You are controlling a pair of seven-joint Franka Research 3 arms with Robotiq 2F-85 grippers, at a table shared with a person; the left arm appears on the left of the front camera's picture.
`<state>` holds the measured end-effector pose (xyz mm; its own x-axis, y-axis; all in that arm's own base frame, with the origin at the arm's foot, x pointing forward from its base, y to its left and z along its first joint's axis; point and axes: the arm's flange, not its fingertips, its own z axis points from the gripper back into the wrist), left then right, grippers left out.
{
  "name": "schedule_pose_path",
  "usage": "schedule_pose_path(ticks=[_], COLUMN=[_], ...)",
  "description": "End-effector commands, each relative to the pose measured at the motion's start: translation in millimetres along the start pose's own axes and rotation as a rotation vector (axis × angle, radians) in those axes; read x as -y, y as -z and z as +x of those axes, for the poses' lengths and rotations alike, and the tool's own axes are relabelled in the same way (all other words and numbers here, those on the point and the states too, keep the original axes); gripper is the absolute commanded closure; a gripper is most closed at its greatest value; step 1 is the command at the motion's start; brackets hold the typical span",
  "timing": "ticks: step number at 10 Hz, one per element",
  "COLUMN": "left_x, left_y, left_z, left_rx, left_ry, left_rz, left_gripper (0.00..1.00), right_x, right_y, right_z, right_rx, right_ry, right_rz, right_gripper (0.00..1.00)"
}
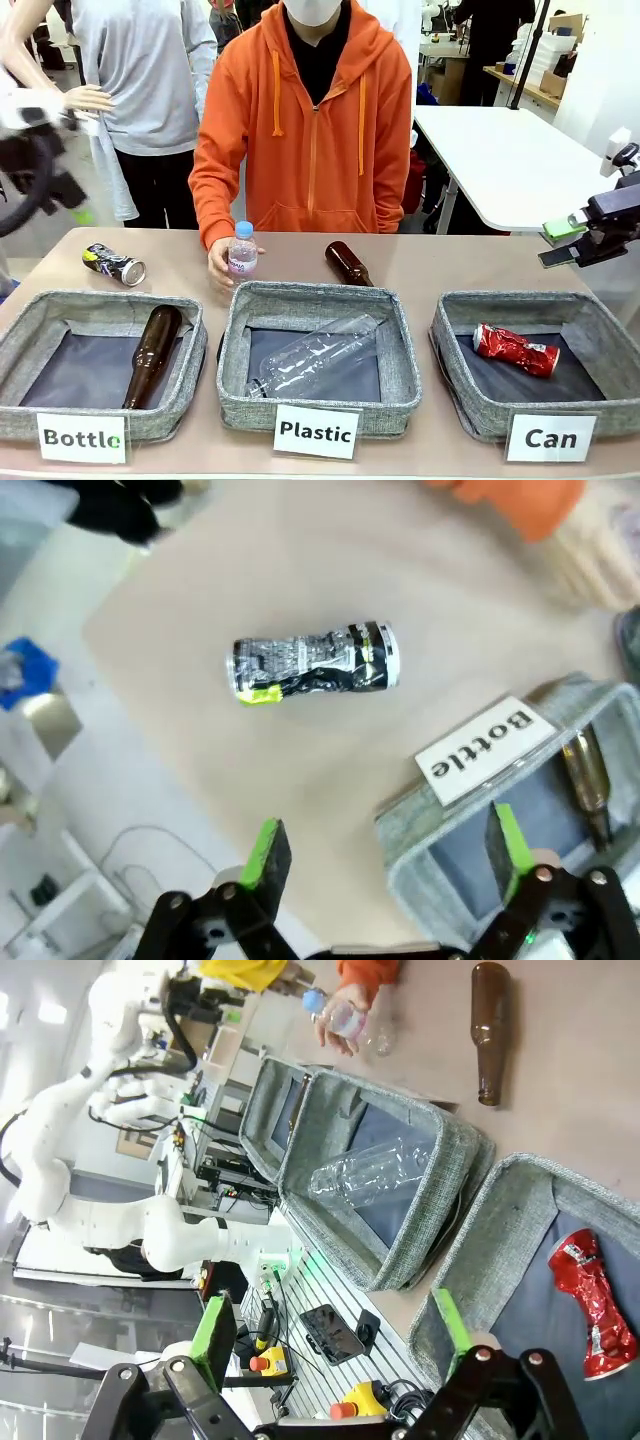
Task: Sort the can waste into the basket.
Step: Pick up the can waste from the table and place it in the right Fabric basket.
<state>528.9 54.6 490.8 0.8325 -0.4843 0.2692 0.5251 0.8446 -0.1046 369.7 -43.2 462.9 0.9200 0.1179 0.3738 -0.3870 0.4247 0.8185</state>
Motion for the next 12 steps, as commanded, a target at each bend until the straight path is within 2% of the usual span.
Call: schedule_pose_path(ticks=[1,2,3,4,5,7,9,12], left_x=[-40.2,-62.0,-80.3,-88.3,-91.8,-94.7,-86.5,-68.6], left_y=[-49.5,-56.3,-51.7,-42.2,-34.1,-28.3,-31.4,-12.8], left_z=[-92.9,-144.0,-187.9,-207.0,-210.8,-197.0,-164.0,-75.1], left_rx=[0.168,0.229,0.297,0.342,0.358,0.352,0.307,0.144], left_ry=[-0.052,-0.084,-0.198,-0.213,-0.236,-0.266,-0.203,-0.039], left_rz=[-0.125,-0.164,-0.202,-0.242,-0.261,-0.255,-0.228,-0.251], left_gripper=[0.00,0.00,0.00,0.00,0.00,0.00,0.00,0.00], right_x=[-0.5,-0.5,-0.5,-0.5,-0.5,-0.5,-0.5,-0.5], right_y=[-2.8,-2.8,-2.8,-2.8,-2.8,-2.8,-2.8,-2.8], right_z=[1.8,1.8,1.8,1.8,1.8,1.8,1.8,1.8], right_rx=[-0.004,-0.004,-0.004,-0.004,-0.004,-0.004,-0.004,-0.004], right_ry=[-0.020,-0.020,-0.020,-0.020,-0.020,-0.020,-0.020,-0.020], right_rz=[0.005,0.005,0.005,0.005,0.005,0.005,0.005,0.005], right_gripper=[0.01,0.01,0.01,0.01,0.01,0.01,0.01,0.01])
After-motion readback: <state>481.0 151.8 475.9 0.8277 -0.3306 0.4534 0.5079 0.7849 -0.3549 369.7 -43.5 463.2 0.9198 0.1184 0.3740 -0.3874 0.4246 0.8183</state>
